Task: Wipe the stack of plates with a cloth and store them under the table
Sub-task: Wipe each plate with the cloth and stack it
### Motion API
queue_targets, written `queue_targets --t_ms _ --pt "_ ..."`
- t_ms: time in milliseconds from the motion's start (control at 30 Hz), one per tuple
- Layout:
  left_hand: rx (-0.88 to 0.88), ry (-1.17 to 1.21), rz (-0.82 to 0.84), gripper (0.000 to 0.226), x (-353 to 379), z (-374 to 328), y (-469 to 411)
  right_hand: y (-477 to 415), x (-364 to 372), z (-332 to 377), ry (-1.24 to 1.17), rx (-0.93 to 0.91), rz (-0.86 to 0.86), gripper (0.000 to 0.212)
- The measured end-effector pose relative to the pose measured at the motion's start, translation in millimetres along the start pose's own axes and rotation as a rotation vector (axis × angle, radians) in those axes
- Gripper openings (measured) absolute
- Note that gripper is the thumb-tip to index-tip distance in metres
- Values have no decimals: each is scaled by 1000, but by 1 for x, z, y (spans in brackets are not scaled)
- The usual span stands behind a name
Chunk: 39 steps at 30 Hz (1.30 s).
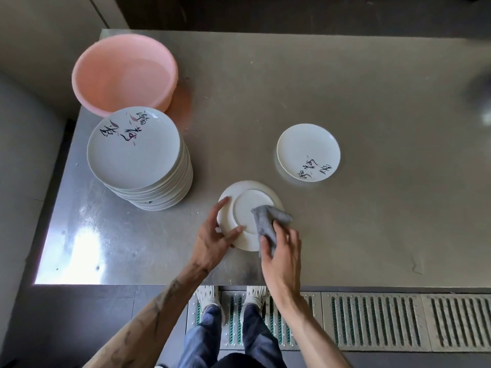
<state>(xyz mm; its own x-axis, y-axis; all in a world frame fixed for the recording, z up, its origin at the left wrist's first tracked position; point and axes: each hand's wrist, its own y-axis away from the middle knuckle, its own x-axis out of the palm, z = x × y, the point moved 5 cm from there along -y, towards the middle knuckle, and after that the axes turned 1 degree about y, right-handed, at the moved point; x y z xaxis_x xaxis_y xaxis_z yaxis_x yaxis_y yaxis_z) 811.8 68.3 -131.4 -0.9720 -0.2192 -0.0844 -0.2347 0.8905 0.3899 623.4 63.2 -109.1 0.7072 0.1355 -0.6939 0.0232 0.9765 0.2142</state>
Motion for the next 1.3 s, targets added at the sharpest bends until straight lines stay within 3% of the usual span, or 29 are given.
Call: queue_targets --t_ms 200,367,567,800,1000,1300 --pt "-43 10 85 84 -6 4 -3 -30 -12 -8 22 -60 86 51" --pt "-63 -8 99 102 10 11 5 8 0 -4 -6 -48 27 47" --pt "-68 2 50 76 4 11 7 -24 -16 -11 66 -85 35 42" --pt "-26 -2 -22 81 24 3 13 10 -9 -9 -5 -15 -90 40" --pt "-3 -20 27 50 14 -2 11 -22 -24 -18 1 -2 -48 38" --pt "-24 49 -69 57 24 11 29 7 -8 -12 -27 -13 -49 43"
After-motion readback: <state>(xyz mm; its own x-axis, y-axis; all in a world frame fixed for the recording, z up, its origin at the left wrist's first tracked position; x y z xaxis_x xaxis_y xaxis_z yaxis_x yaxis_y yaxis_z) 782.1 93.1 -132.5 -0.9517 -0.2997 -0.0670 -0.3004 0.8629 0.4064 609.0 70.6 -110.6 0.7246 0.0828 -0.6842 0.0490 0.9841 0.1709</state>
